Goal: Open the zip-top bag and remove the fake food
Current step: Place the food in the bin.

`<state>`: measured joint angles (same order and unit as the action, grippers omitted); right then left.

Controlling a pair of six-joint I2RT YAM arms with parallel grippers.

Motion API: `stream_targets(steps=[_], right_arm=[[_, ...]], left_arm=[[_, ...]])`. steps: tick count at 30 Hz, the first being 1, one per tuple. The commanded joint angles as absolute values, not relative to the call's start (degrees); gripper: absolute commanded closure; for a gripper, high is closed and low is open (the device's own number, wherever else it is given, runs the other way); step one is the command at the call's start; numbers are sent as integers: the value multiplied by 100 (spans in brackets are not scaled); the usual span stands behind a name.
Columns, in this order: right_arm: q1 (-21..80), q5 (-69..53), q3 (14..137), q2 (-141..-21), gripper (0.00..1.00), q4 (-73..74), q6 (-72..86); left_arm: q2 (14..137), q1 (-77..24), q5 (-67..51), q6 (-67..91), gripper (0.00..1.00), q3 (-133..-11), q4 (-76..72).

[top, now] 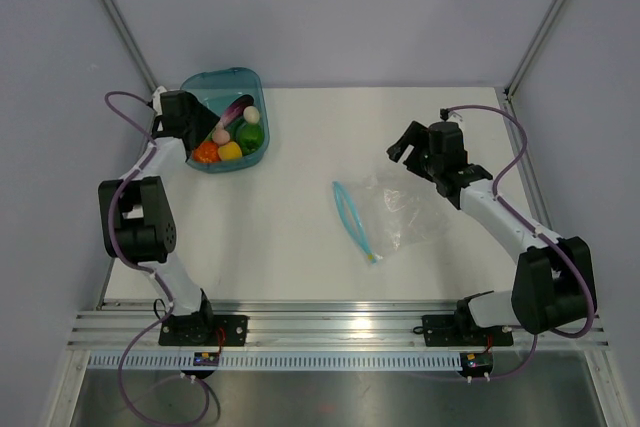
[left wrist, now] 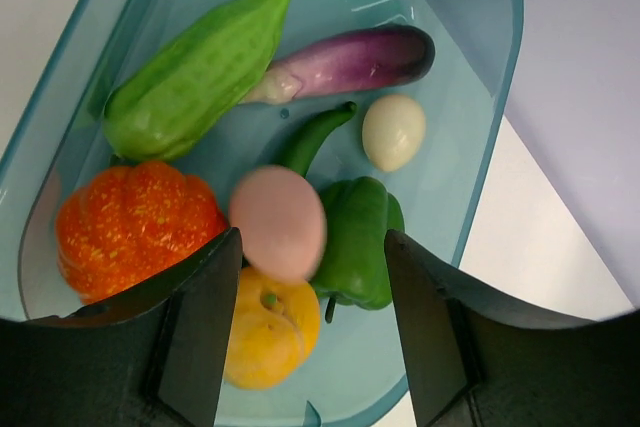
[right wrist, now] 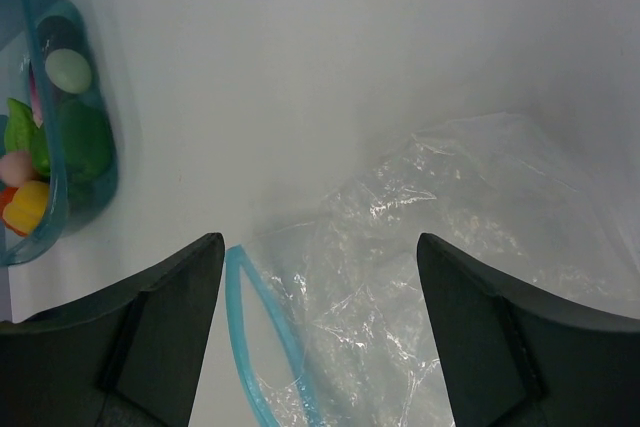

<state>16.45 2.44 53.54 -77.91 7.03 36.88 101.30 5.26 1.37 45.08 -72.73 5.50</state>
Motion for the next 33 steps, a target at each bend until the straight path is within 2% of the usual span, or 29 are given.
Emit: stream_targets(steps=[1, 6, 11, 14, 15, 23, 26, 33], right_arm=[[1635, 79, 5441, -7866, 14, 484, 3744], [1626, 88, 5467, -7866, 14, 501, 3753], [1635, 26, 5414, -7796, 14, 413, 3806], [1626, 26, 5432, -7805, 14, 439, 3814], [1626, 26, 5440, -7822, 14, 448, 3814], [1626, -264, 5546, -7691, 13, 466, 3586], [1626, -263, 5520, -7585, 13, 413, 3411], [1626, -361, 5274, -7208, 13, 159, 3147]], left_arm=[[10327, 580, 299, 4447, 37, -7734, 342], [10538, 642, 325, 4482, 33, -7892, 378], [10477, 642, 413, 4465, 22, -7928, 387], [10398, 650, 474, 4412, 9, -7971, 509], [10380, 642, 536, 4412, 1, -7998, 649], [10029, 650, 484, 4438, 1, -7788, 958], [9661, 642, 248, 4701, 1, -7279, 844], [8651, 528, -466, 5335, 1, -5389, -421]])
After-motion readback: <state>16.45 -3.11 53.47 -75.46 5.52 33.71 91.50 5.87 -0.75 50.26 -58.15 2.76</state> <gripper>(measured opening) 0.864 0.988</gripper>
